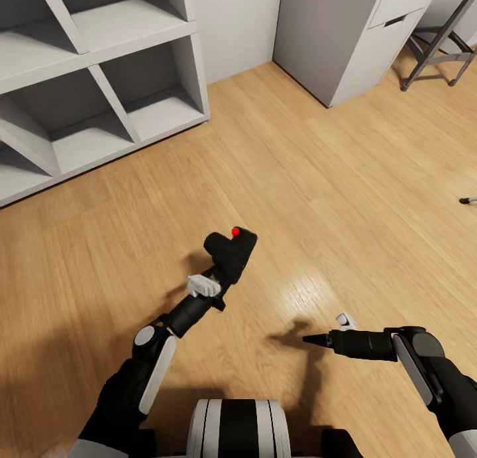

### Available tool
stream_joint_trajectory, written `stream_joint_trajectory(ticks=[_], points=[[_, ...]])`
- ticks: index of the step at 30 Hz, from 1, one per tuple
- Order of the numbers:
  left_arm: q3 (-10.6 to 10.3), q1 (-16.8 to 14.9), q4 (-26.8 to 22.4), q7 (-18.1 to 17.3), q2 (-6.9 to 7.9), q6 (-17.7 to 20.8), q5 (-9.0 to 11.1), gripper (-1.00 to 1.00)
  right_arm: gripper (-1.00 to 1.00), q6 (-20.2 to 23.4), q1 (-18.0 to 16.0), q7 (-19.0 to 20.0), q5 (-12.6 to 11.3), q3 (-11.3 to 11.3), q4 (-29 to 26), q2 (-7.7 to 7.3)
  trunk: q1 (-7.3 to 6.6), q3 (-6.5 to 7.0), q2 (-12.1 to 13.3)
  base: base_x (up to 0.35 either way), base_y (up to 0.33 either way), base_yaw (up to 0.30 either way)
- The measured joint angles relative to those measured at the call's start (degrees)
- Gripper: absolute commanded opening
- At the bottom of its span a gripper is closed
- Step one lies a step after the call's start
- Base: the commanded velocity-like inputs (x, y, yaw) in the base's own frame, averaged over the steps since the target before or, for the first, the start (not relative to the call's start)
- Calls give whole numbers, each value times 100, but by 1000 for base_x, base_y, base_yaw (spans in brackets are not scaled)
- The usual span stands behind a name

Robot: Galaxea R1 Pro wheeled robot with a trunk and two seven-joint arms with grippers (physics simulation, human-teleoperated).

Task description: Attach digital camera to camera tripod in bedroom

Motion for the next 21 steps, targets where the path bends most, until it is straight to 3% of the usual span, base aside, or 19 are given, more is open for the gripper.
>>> stream_joint_trajectory(ticks=[1,3,4,8,9,12,16,19,21], points=[[-1,0,55,23,-56,10,351,-100,100,0,0,0,-2,-1,0,0,0,0,0,0,0,0],[-5,0,133,26,-92,13,704,-100,100,0,0,0,-3,0,0,0,0,0,0,0,0,0],[-24,0,216,14,-112,-3,1038,-100,100,3,0,0,-4,1,0,3,0,0,0,0,0,0],[-150,0,365,28,-144,-37,1619,-100,100,3,0,4,-4,1,-1,7,0,0,0,0,0,0],[-268,1,425,44,-155,-57,1832,-100,100,5,0,6,-5,1,-2,7,0,0,0,0,0,0],[-509,1,556,64,-181,-158,2065,-100,100,7,0,7,-5,-3,-1,8,0,0,0,0,0,0],[-960,1,835,120,-244,-532,2214,-100,100,8,0,9,-5,-1,-1,10,0,0,0,0,0,0],[-1310,1,899,409,-292,-731,2197,-100,100,9,1,9,-5,1,-2,21,0,0,0,0,0,0],[-1590,1,894,925,-314,-785,2142,-100,100,9,1,7,-5,1,-5,28,0,0,0,0,0,0]])
